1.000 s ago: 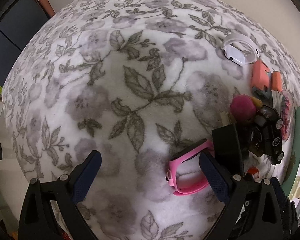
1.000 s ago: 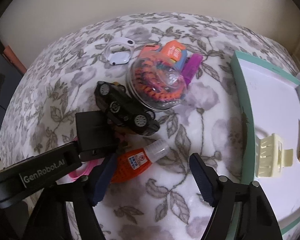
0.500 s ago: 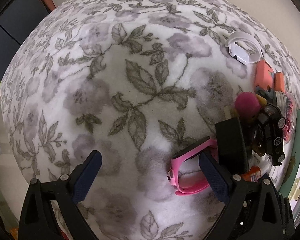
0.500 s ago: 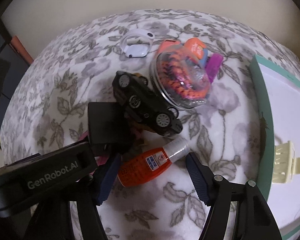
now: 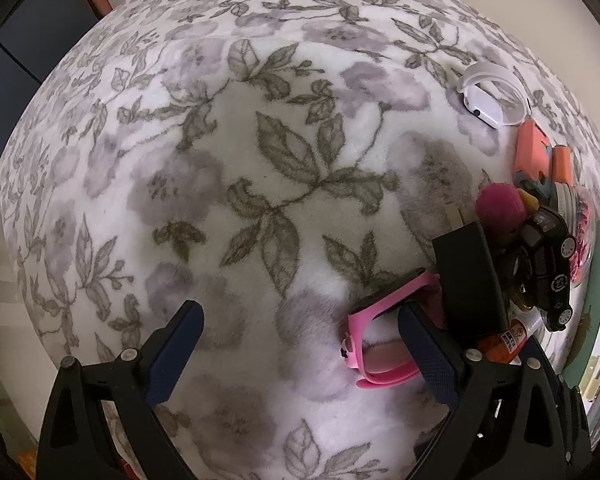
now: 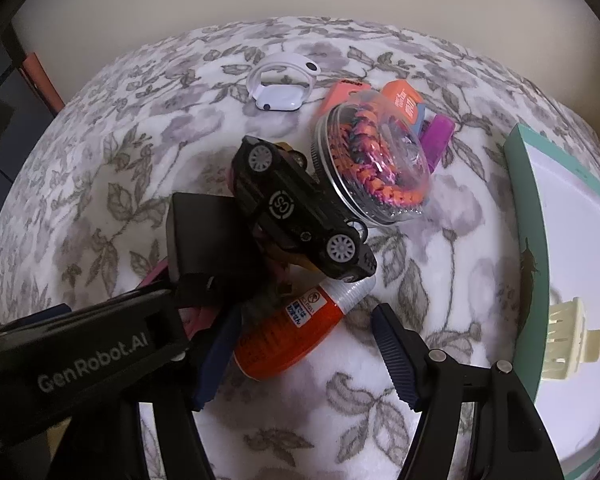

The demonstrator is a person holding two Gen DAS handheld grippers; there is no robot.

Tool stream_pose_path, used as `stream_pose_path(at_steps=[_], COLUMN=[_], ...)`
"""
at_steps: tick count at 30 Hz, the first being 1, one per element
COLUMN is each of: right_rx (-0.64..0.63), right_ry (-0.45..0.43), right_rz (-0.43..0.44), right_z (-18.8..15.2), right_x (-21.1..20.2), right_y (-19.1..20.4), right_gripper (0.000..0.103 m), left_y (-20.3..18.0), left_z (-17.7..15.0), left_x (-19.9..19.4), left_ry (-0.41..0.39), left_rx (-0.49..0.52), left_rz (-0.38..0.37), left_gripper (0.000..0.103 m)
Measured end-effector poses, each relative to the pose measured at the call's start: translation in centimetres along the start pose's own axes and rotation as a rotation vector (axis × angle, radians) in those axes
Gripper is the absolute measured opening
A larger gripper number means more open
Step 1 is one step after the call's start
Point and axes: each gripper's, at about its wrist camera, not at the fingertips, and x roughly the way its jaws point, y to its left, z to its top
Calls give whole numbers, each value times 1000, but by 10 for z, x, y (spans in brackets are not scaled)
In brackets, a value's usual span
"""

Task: Organize rigid objects
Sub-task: 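Grasp the red glue bottle with the right tool while the left tool grasps the pink watch band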

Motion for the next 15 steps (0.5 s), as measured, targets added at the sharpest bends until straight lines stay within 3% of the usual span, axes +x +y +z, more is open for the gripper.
stream_pose_path(at_steps=[8, 13, 15], right_rx=[45, 66, 74], right_ry=[8, 12, 12], right_rz=[21, 32, 42], right_z=[1, 0, -1], right_x=[-4, -7, -8], right_y=[-22, -28, -31], right_gripper=[53, 45, 43], left_y=[1, -9, -11], left_z=[0, -1, -2], left_x=[1, 3, 4], left_ry=[7, 27, 27], left_rx=[-3, 21, 26], left_rz=[-12, -38, -38], left_gripper=[95, 73, 71])
